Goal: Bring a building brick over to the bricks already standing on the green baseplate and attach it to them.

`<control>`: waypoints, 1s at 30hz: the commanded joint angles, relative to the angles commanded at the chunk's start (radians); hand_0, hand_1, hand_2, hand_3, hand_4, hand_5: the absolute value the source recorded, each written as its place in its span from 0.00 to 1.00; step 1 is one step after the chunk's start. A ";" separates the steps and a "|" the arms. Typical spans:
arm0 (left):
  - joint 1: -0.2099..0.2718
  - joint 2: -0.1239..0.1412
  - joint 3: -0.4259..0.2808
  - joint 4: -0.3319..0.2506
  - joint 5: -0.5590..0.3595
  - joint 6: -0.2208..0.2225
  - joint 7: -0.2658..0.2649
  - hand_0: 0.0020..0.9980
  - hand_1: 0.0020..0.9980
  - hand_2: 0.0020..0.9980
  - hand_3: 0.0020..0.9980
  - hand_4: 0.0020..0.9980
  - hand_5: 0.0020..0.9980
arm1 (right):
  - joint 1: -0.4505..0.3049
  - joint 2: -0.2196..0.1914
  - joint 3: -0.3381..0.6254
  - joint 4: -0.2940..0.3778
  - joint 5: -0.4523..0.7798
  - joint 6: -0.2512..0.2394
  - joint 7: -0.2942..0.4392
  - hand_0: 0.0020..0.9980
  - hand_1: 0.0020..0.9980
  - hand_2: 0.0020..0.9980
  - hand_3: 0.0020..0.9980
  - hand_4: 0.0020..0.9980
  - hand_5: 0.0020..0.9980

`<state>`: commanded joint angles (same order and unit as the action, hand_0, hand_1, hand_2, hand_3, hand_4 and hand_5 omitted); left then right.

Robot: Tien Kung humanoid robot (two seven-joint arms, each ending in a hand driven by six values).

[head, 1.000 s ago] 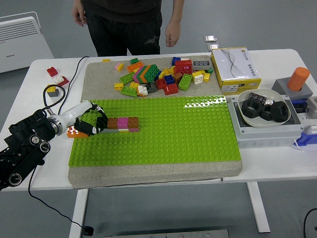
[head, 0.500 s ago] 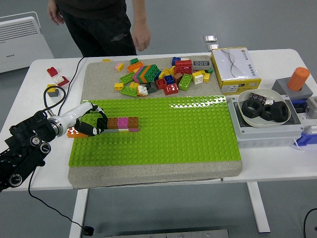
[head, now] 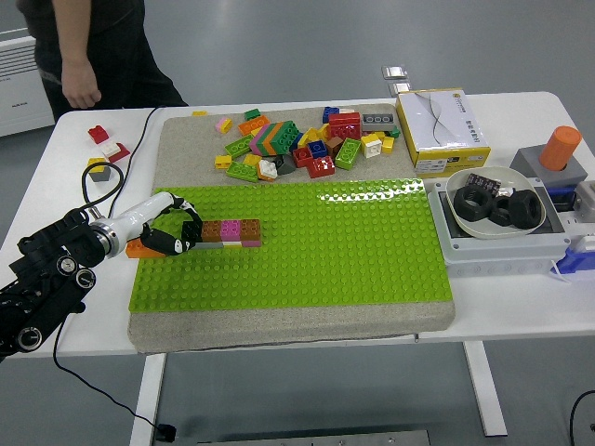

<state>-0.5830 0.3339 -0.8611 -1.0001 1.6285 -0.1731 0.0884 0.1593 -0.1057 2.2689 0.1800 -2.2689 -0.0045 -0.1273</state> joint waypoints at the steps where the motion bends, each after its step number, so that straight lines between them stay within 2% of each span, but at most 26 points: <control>1: 0.000 0.000 0.000 0.001 -0.001 0.000 0.000 0.93 0.94 0.90 0.59 0.61 0.04 | 0.000 0.000 0.000 0.000 0.000 0.000 0.000 0.67 0.63 0.62 0.71 0.74 0.96; 2: 0.000 0.000 0.000 0.001 -0.002 0.000 -0.001 0.93 0.94 0.90 0.60 0.63 0.08 | 0.000 0.000 0.000 0.000 0.000 0.001 0.001 0.67 0.63 0.62 0.70 0.74 0.96; 7: 0.001 -0.001 -0.001 0.004 -0.001 0.001 -0.003 0.93 0.94 0.90 0.60 0.63 0.08 | 0.000 0.000 0.000 0.000 0.000 0.001 0.001 0.67 0.63 0.62 0.70 0.74 0.96; 8: 0.001 -0.001 -0.001 0.005 -0.001 0.002 -0.004 0.92 0.94 0.91 0.60 0.68 0.14 | 0.000 0.000 0.000 0.000 0.000 0.001 0.001 0.67 0.63 0.62 0.70 0.74 0.96; 13: 0.001 -0.003 -0.001 0.006 0.000 0.006 -0.008 0.92 0.94 0.91 0.60 0.68 0.14 | -0.001 0.000 0.000 0.000 0.000 0.001 0.003 0.67 0.63 0.62 0.70 0.74 0.96; 14: 0.001 -0.003 -0.002 0.007 0.000 0.006 -0.009 0.92 0.94 0.91 0.60 0.76 0.20 | -0.001 0.000 0.000 0.000 0.000 0.002 0.003 0.67 0.62 0.62 0.70 0.74 0.96; 20: 0.003 -0.003 -0.002 0.008 0.000 0.007 -0.010 0.92 0.94 0.91 0.60 0.76 0.20 | -0.001 0.001 0.000 0.000 0.000 0.002 0.005 0.67 0.62 0.62 0.70 0.74 0.96; 21: 0.003 -0.003 -0.002 0.008 0.000 0.007 -0.011 0.92 0.95 0.91 0.60 0.79 0.20 | -0.001 0.001 0.000 0.000 0.000 0.002 0.005 0.67 0.62 0.62 0.70 0.74 0.96; 25: 0.003 -0.002 -0.002 0.007 0.001 0.006 -0.011 0.92 0.95 0.91 0.60 0.79 0.20 | -0.001 0.001 0.000 0.000 0.000 0.002 0.005 0.67 0.62 0.62 0.70 0.74 0.96; 26: 0.003 -0.002 -0.002 0.007 0.001 0.006 -0.012 0.92 0.95 0.92 0.61 0.84 0.18 | -0.001 0.001 0.000 0.000 0.000 0.002 0.005 0.67 0.62 0.62 0.70 0.74 0.96; 30: 0.003 -0.002 -0.002 0.006 0.003 0.004 -0.012 0.92 0.95 0.92 0.61 0.84 0.18 | -0.001 0.001 0.000 0.000 0.000 0.003 0.006 0.67 0.62 0.62 0.70 0.74 0.96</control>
<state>-0.5795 0.3320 -0.8632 -0.9937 1.6313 -0.1689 0.0766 0.1579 -0.1049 2.2689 0.1800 -2.2689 -0.0019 -0.1216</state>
